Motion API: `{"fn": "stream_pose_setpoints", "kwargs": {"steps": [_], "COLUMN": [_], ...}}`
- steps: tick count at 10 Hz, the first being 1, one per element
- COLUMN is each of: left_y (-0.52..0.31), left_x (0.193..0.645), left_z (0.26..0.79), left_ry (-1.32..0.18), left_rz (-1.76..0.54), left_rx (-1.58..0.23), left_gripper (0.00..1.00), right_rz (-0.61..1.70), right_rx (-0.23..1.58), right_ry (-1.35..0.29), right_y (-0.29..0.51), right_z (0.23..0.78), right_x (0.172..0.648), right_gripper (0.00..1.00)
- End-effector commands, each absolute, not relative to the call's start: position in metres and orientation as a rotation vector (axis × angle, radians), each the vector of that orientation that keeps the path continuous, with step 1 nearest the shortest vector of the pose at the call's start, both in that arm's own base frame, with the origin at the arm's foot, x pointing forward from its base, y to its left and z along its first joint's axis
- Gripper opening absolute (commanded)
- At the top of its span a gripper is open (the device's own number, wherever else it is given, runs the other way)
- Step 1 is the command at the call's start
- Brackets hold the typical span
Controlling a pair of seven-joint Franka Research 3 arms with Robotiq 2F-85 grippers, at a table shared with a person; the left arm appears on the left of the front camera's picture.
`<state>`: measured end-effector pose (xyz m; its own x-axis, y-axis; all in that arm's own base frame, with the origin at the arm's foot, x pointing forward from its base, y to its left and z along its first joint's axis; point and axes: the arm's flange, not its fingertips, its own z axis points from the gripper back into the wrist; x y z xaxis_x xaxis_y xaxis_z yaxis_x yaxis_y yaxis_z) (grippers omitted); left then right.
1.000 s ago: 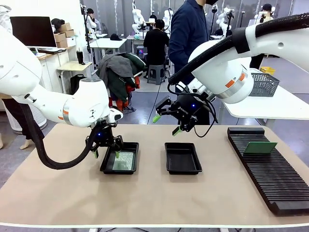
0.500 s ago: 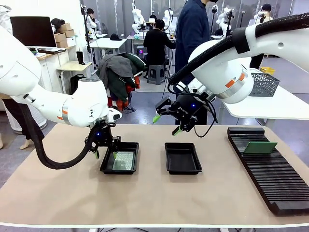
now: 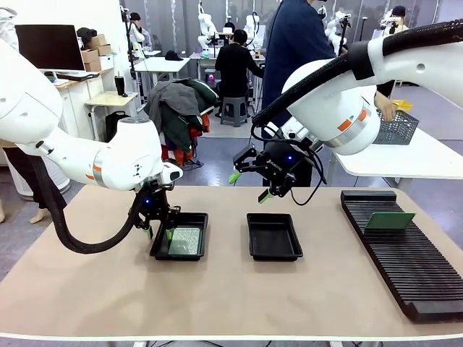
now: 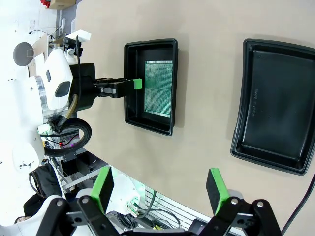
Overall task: Inspect and transfer BCBs to ESD trays.
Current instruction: Pick up the ESD tray and place it on the left side of the table.
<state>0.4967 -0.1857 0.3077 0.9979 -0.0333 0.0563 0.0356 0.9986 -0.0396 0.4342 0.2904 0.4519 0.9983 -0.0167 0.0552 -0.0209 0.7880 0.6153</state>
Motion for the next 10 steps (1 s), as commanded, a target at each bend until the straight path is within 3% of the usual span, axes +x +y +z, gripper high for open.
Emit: {"fn": "stream_pose_setpoints", "kwargs": {"steps": [1,6,8,10], "left_y": [-0.1878,-0.1864,-0.1859,-0.1855], "left_x": [0.496,0.4947,0.4944,0.495], "left_z": [0.3053,0.306,0.3063,0.3059], "left_ry": [-0.091,-0.093,-0.095,-0.098], "left_rz": [-0.021,-0.017,-0.013,-0.004], "left_rx": [-0.035,-0.035,-0.037,-0.037], "left_gripper": [0.42,0.07,0.0,0.0], "right_rz": [-0.002,-0.002,-0.002,-0.002], "right_rx": [0.658,0.658,0.658,0.658], "right_ry": [-0.059,-0.059,-0.059,-0.059], "right_y": [0.2911,0.2911,0.2911,0.2911], "right_z": [0.4515,0.4515,0.4515,0.4515], "right_x": [0.4352,0.4352,0.4352,0.4352], "right_gripper": [1.0,1.0,1.0,1.0]}}
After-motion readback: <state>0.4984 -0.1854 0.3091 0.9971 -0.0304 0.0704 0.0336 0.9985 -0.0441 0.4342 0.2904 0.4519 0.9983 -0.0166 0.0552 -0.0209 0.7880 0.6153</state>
